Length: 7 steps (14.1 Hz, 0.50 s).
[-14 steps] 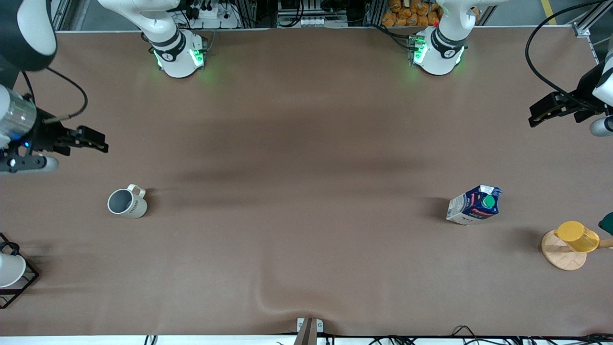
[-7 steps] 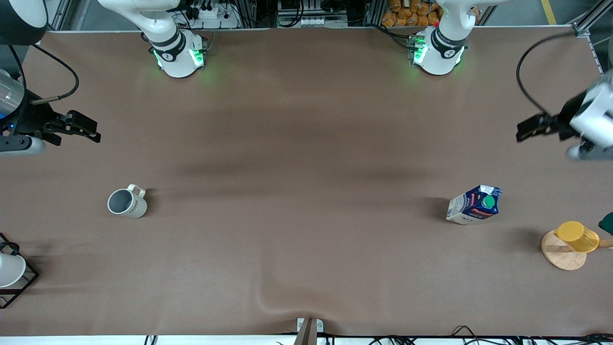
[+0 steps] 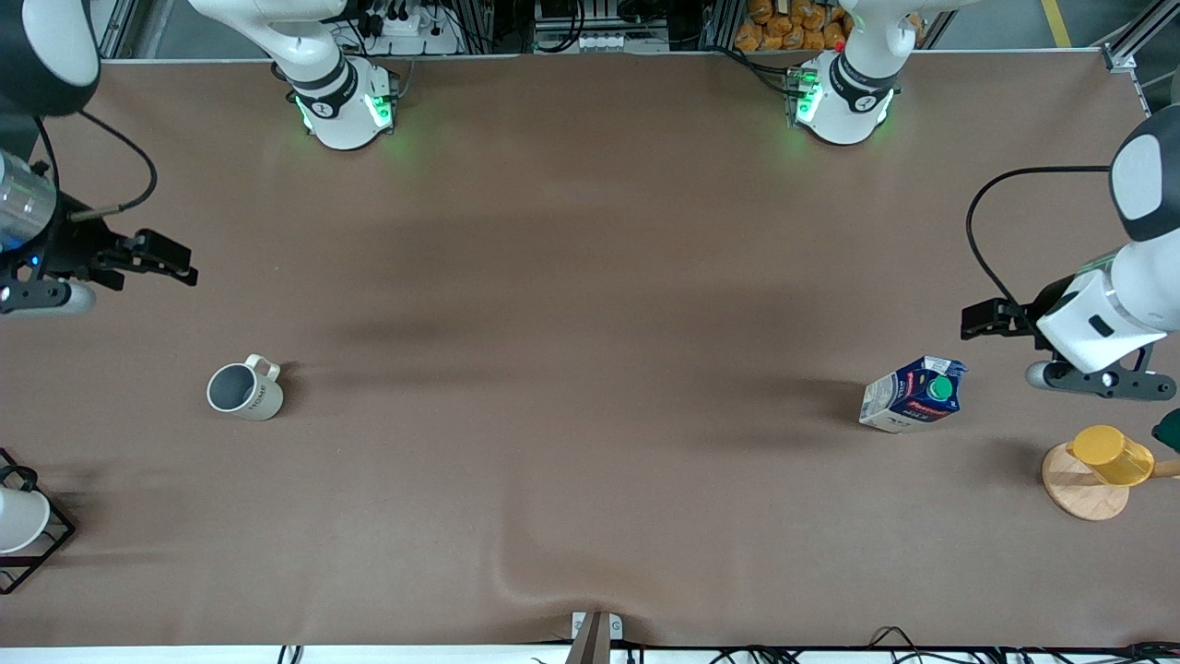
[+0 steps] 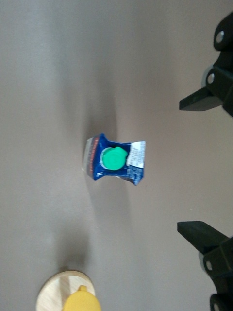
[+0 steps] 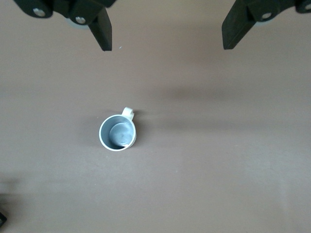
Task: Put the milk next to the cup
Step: 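Move the left gripper down over the blue milk carton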
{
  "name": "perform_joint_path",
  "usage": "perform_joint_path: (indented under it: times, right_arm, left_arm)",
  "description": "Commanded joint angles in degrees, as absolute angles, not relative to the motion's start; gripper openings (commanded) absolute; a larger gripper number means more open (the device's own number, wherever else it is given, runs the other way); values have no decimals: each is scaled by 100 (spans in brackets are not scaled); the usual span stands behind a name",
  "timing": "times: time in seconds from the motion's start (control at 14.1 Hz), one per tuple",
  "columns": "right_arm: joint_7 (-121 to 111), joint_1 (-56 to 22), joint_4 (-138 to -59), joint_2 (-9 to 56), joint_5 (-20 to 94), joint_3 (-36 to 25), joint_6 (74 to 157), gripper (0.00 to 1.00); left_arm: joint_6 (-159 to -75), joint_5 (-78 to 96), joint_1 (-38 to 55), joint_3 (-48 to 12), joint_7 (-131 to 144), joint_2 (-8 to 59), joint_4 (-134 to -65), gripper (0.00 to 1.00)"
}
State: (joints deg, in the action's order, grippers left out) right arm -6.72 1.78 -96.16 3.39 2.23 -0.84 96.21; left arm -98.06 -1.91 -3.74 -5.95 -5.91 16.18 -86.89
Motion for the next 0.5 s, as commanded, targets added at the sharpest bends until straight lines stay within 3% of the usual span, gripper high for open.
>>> perform_joint_path:
  times: [0.0,0.43]
  right_arm:
    - [-1823,763,-9598,850,219,-53,9983,100]
    - [-2197,1142,-9571,1528,298,-53,10379,94]
  left_arm:
    - [-10228,-508,-369,-606,-729,1950,-8552,100]
    - [-10494,-536,-299,-633,-721,2583,-8552,100]
